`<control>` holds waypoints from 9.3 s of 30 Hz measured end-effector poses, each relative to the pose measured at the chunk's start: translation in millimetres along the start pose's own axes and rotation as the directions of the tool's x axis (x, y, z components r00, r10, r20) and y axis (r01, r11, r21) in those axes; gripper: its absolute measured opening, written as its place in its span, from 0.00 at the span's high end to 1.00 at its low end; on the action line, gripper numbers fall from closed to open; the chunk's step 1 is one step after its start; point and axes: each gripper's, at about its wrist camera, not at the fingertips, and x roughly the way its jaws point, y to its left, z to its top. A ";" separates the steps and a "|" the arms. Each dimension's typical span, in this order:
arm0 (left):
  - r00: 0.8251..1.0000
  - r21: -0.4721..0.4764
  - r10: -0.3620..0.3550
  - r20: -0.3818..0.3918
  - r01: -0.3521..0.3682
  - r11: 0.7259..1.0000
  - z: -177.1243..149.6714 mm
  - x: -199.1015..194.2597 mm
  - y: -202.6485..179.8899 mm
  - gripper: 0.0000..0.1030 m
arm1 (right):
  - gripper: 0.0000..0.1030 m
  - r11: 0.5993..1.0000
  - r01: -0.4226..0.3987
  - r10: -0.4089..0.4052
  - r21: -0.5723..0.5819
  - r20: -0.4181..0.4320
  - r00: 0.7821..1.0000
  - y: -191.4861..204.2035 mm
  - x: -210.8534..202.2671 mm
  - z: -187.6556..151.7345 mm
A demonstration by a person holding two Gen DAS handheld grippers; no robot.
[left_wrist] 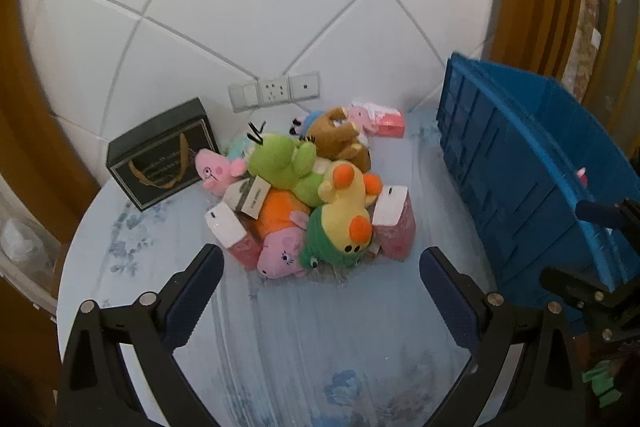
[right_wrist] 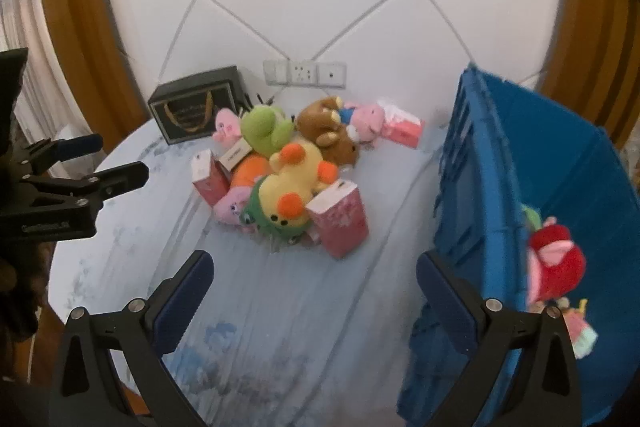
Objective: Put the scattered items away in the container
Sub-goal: 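Reach both tools into the toy pile toward the duck and pink box, then grasp the yellow duck plush with left tool while right tool grasps pink box, then carry the duck with left tool while right tool carries the pink box to crate, then open both tools to drop the duck and pink box into the crate, then move both tools back over the toy pile on the table, then grasp the wrapped white box with left tool while right tool grasps white carton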
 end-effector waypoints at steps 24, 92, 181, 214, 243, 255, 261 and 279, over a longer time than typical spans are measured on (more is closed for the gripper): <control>0.967 0.098 -0.150 -0.204 0.173 0.980 5.6 264.2 -3.9 0.03 | 0.00 0.989 0.119 -0.103 0.087 -0.168 0.980 -12.8 230.7 -32.3; 0.996 -0.024 -0.085 0.036 0.086 0.996 -10.7 -34.6 -4.7 0.27 | 0.45 0.996 -0.084 0.083 0.014 0.075 0.994 -13.6 -58.4 -26.5; 0.955 0.130 -0.279 0.098 0.265 0.955 79.9 -31.1 -179.7 0.05 | 0.00 0.964 0.121 -0.173 0.239 0.211 0.962 -231.8 -153.9 -32.1; 0.997 -0.163 0.027 -0.074 -0.039 0.986 -32.4 28.6 109.3 0.05 | 0.00 1.000 0.010 -0.011 0.026 0.066 0.998 4.1 -5.0 8.0; 0.962 -0.331 0.094 -0.256 -0.179 0.927 -64.5 294.8 182.7 0.05 | 0.00 0.974 0.177 -0.137 0.141 -0.257 0.957 -24.4 330.7 -9.8; 0.944 -0.372 0.117 -0.308 -0.233 0.898 -73.2 339.3 197.3 0.40 | 0.19 0.959 0.244 -0.178 0.146 -0.361 0.915 -22.4 405.7 -3.4; 0.949 -0.375 0.123 -0.290 -0.231 0.898 -86.6 329.8 202.0 0.54 | 0.37 0.966 0.207 -0.142 0.153 -0.351 0.926 -18.4 401.5 -5.5; 0.944 -0.365 0.103 -0.315 -0.221 0.904 -142.8 267.1 194.4 0.55 | 0.58 0.988 0.082 -0.017 0.134 -0.426 0.904 10.5 339.1 -62.4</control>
